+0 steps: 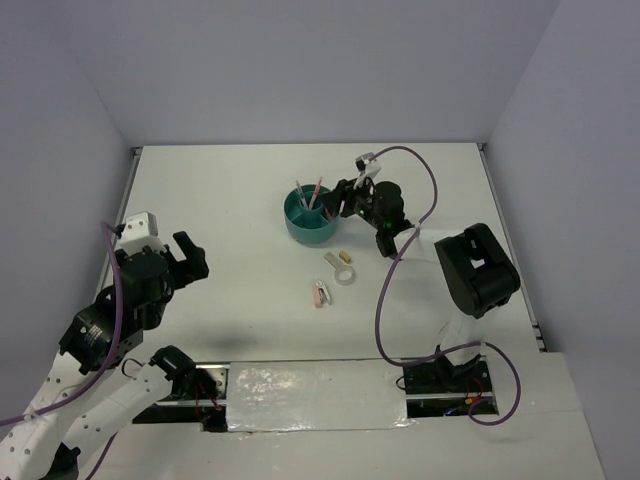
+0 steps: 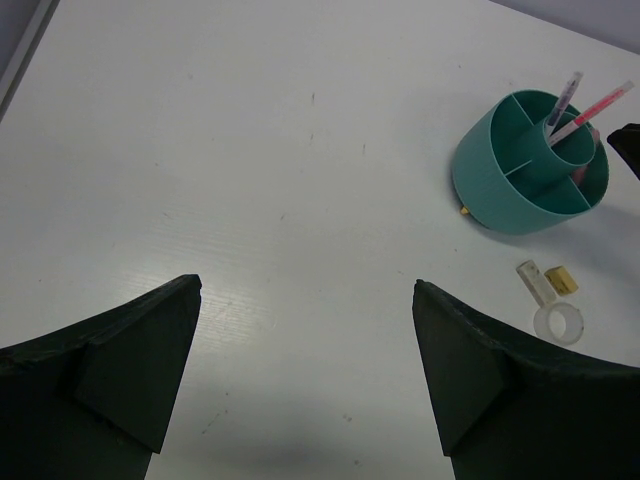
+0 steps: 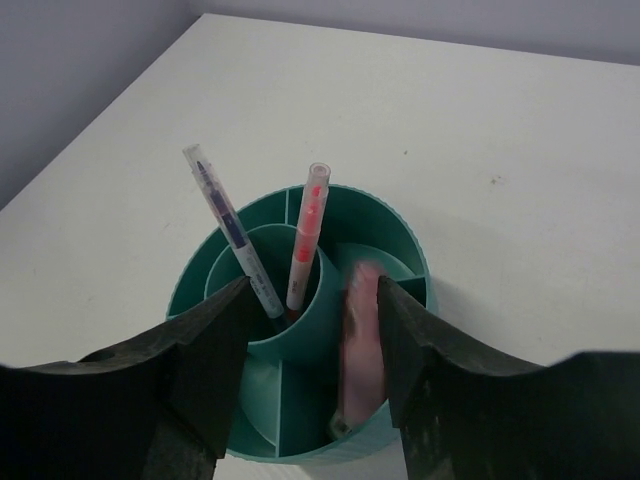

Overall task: Sort the stationery into containers
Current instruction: Place the stationery in the storage box, then pick up the stationery from the center of the board.

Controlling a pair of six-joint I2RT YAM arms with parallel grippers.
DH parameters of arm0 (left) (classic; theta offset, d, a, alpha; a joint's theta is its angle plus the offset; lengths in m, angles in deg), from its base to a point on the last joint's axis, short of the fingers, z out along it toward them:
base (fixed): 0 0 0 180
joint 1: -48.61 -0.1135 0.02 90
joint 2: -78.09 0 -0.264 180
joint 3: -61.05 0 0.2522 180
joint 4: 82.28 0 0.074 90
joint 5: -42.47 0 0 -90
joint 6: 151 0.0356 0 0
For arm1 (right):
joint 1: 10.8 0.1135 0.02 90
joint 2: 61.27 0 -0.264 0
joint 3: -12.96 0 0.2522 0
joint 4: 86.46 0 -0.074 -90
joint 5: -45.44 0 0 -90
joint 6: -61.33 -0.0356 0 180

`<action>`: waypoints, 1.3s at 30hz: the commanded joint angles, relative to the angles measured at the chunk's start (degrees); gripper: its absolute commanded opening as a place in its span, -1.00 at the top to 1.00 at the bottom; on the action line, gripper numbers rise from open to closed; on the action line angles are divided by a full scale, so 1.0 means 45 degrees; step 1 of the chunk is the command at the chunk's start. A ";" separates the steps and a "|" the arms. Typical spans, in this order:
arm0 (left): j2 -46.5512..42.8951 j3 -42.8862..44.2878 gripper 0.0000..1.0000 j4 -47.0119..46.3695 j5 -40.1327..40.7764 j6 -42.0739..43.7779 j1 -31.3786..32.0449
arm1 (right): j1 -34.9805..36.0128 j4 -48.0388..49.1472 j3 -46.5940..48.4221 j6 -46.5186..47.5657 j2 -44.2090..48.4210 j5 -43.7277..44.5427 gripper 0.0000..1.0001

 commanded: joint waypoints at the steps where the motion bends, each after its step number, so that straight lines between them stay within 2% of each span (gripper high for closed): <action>1: 0.0024 -0.0112 -0.99 -0.0530 -0.0110 0.0287 -0.0062 | -0.0086 0.0957 0.0379 0.0086 0.0019 -0.0225 -0.22; 10: 0.0004 -0.0150 -0.99 -0.0550 -0.0149 0.0307 -0.0062 | -0.0086 0.0918 -0.0128 0.0048 0.1345 -0.0518 -0.39; 13: 0.0023 -0.0112 -0.99 -0.0453 0.0026 0.0190 -0.0062 | 0.0245 -0.1107 -0.0110 0.0105 0.2769 0.0474 -0.66; 14: 0.0043 -0.0073 -0.99 -0.0356 0.0143 0.0112 -0.0062 | 0.0401 -0.2680 0.0045 0.0261 0.3547 0.1406 -0.77; 15: 0.0101 -0.0034 -0.99 -0.0239 0.0337 -0.0179 -0.0062 | 0.0808 -0.3469 0.0143 0.0591 0.3903 0.2034 -0.99; 18: 0.0394 0.0278 -0.99 0.0561 0.1371 -0.0920 -0.0120 | 0.1144 -0.7315 0.0884 0.0227 0.4784 0.4218 -0.99; 22: 0.0610 0.0280 -0.99 0.0740 0.1455 -0.0944 -0.0237 | 0.1183 -0.9976 0.1042 0.0243 0.5332 0.4384 -0.99; 24: 0.0571 0.0202 -0.99 0.0486 0.1258 -0.0730 -0.0296 | 0.1164 -1.0839 0.0888 0.0243 0.5642 0.4346 -0.95; 26: 0.0493 0.0182 -0.99 0.0388 0.1160 -0.0689 -0.0335 | 0.1164 -1.1073 0.0362 0.0360 0.5936 0.4131 -0.78; 28: 0.0454 0.0162 -0.99 0.0349 0.1120 -0.0631 -0.0335 | 0.1203 -1.1735 0.0281 0.0379 0.6151 0.4518 -0.51; 31: 0.0376 0.0104 -0.99 0.0193 0.0945 -0.0514 -0.0354 | 0.1301 -1.2596 0.0086 0.1022 0.6017 0.4231 -0.26; 34: 0.0434 0.0065 -0.99 0.0056 0.0730 -0.0377 -0.0374 | 0.1417 -1.2968 0.0046 0.1940 0.5452 0.3117 -0.12; 39: 0.0493 0.0045 -0.99 -0.0081 0.0496 -0.0221 -0.0374 | 0.1691 -1.2892 0.0222 0.2703 0.4455 0.2803 -0.01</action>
